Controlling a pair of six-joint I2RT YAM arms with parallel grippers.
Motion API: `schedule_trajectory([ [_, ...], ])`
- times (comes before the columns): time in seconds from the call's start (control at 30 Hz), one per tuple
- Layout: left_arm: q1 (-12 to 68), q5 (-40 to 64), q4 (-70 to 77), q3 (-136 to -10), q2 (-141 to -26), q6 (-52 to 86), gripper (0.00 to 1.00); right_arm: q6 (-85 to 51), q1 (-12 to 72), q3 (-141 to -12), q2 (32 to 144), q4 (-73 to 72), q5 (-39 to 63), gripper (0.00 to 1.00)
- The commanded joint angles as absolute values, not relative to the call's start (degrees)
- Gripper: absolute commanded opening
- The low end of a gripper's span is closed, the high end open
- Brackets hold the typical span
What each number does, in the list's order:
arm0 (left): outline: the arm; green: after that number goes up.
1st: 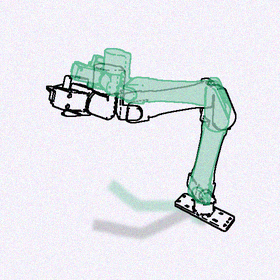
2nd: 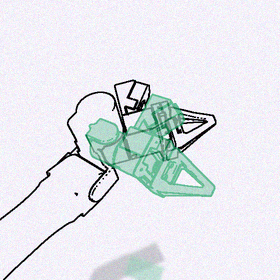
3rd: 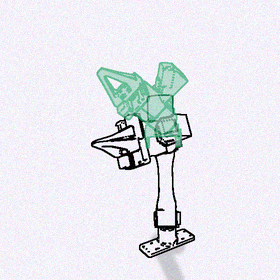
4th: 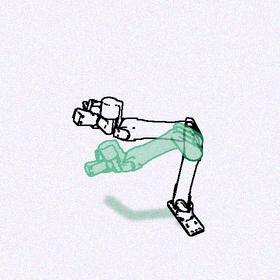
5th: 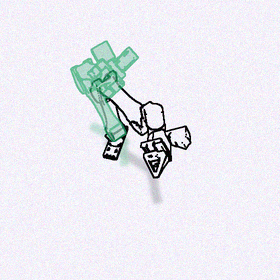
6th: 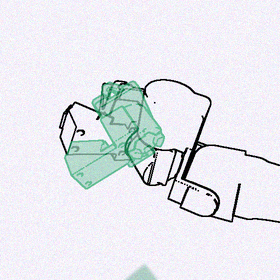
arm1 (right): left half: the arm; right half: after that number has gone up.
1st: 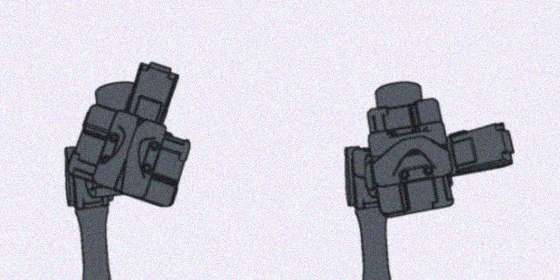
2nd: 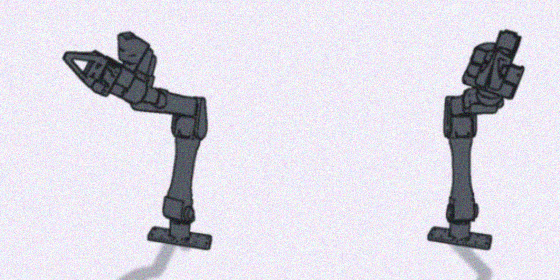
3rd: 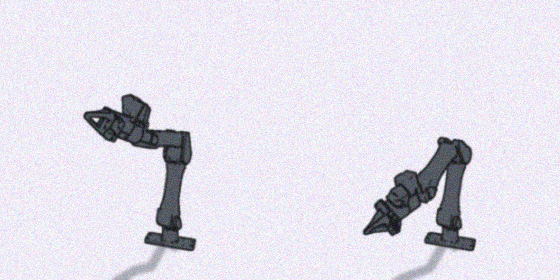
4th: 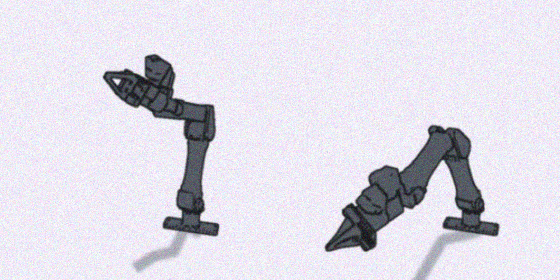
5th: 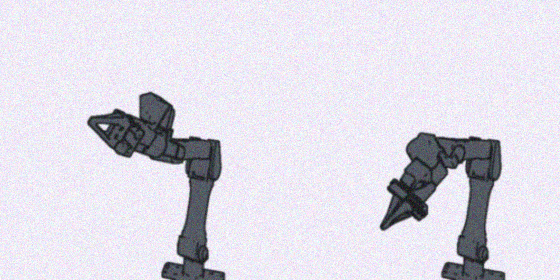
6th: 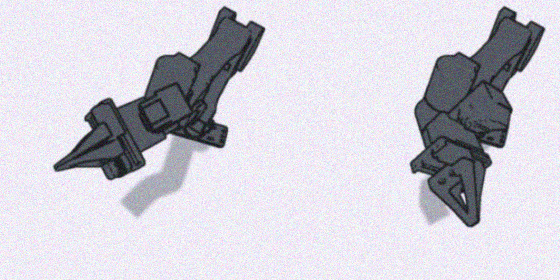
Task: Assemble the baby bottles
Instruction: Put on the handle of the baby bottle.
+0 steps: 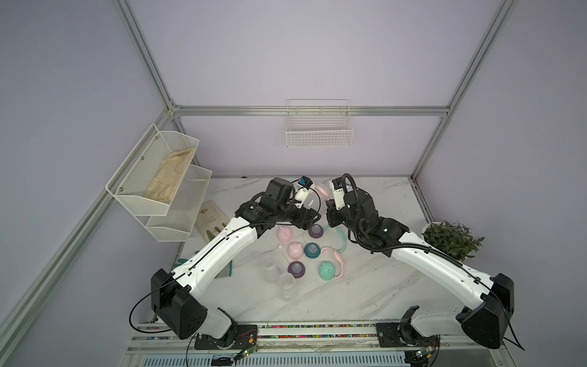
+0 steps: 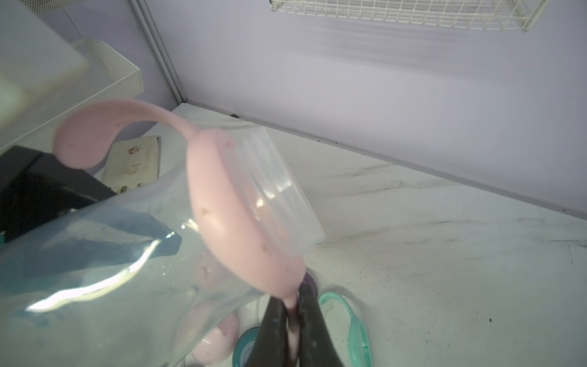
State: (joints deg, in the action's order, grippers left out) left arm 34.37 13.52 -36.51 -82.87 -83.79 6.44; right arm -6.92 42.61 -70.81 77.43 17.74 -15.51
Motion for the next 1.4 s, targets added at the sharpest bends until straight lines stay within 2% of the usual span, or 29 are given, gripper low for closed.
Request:
schedule_trajectory([
  [0.0, 33.6, 9.7, -29.5, -84.3, -84.2, 6.9, 0.0, -5.2, 45.3, -71.3, 75.4, 16.8, -6.5, 0.0],
  [0.2, 33.6, 9.7, -27.8, -84.1, -83.9, 6.4, 0.0, -3.9, 45.4, -71.3, 76.8, 17.4, -2.1, 0.0],
  [0.43, 33.6, 7.0, -18.2, -79.4, -81.4, 4.0, 0.0, -3.1, 45.4, -72.3, 78.2, 19.8, 0.5, 0.0],
  [0.67, 33.6, 9.4, -0.7, -67.0, -75.1, -1.9, 0.0, 1.6, 45.3, -72.9, 77.3, 21.8, -0.1, 0.0],
  [0.8, 33.5, 8.9, 3.0, -63.5, -73.6, -2.6, 0.0, 2.6, 45.3, -73.7, 76.9, 23.2, -0.8, 0.0],
  [0.97, 33.5, 7.5, 4.9, -61.7, -73.7, -2.5, 0.0, 2.1, 45.3, -74.7, 75.8, 23.9, 0.0, 0.31],
  [1.13, 33.5, 4.3, 9.0, -59.7, -73.5, -1.9, 0.0, 0.9, 45.3, -75.5, 74.0, 24.6, 1.2, 0.52],
  [1.37, 33.2, -3.5, 12.4, -57.7, -72.9, -3.2, 0.0, -0.6, 45.3, -77.5, 71.9, 29.8, -0.4, 0.67],
])
